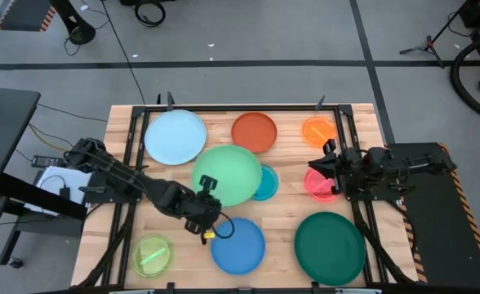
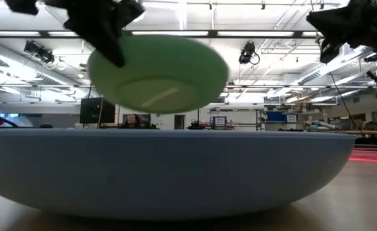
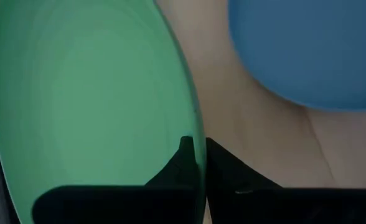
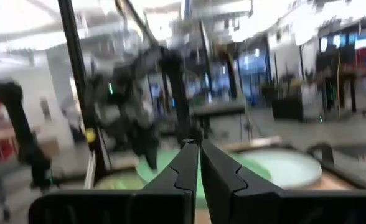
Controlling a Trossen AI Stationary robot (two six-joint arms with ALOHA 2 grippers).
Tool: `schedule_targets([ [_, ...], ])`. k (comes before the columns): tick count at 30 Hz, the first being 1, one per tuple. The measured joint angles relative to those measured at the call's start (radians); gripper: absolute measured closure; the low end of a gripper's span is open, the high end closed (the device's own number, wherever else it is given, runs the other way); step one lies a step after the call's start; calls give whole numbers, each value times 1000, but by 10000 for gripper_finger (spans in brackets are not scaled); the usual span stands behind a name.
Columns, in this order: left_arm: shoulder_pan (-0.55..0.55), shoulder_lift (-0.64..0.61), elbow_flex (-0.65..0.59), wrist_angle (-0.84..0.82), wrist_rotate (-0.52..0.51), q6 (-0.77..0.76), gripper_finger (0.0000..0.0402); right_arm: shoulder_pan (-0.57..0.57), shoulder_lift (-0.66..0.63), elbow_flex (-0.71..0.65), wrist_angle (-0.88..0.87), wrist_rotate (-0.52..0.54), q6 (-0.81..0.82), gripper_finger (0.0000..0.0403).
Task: Stack plastic plates
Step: Stack the green plate on top of the dark green plate
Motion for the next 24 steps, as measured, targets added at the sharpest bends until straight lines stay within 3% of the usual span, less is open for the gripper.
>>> schedule_targets([
  [6, 74, 0, 80, -42, 81, 101, 385, 56, 381, 305, -228, 0, -113, 346],
  [14, 114, 0, 100, -52, 115, 124, 385, 175, 922, 783, -638, 112, -344, 223],
  [19, 112, 0, 100, -51, 114, 129, 385, 198, 1132, 941, -701, 188, -473, 155],
  [24, 99, 0, 100, -47, 111, 126, 385, 188, 1251, 1025, -715, 189, -534, 138],
])
